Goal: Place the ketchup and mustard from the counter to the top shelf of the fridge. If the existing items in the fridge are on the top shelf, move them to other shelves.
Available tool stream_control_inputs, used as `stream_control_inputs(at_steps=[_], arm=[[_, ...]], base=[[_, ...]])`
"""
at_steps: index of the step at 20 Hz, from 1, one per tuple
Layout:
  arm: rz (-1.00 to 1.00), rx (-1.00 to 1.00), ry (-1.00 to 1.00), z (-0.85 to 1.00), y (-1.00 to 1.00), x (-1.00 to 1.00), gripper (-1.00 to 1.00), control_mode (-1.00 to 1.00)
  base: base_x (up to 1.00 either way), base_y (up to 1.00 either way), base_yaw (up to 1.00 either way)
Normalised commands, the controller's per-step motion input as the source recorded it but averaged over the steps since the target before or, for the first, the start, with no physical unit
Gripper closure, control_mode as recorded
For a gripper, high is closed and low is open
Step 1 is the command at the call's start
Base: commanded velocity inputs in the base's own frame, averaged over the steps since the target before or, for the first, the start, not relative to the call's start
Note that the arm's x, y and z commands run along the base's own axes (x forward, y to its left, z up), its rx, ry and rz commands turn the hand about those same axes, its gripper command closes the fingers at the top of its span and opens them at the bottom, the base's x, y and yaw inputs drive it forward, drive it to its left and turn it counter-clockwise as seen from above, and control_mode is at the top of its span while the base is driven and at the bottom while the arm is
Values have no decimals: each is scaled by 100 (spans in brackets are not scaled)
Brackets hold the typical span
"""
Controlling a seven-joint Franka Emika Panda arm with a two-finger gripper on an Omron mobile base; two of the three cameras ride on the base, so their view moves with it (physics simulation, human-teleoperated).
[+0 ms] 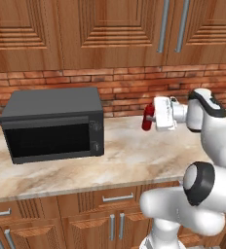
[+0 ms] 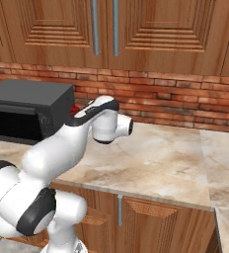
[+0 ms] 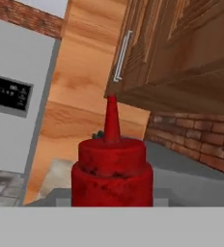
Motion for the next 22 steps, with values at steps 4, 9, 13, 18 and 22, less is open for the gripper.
stream_control_inputs(at_steps=[4,9,13,18,22], arm=[[-9,14,-20,100,-11,-72,100,-100],[-10,20,-1,77,-23,-82,100,-100],[-1,12,0,22,-21,-81,100,-100],[0,3,-4,0,-1,-57,100,-100],[0,3,0,0,0,-61,100,100]], base=[[0,0,0],[0,0,0],[0,0,0],[0,0,0],[-22,0,-1]])
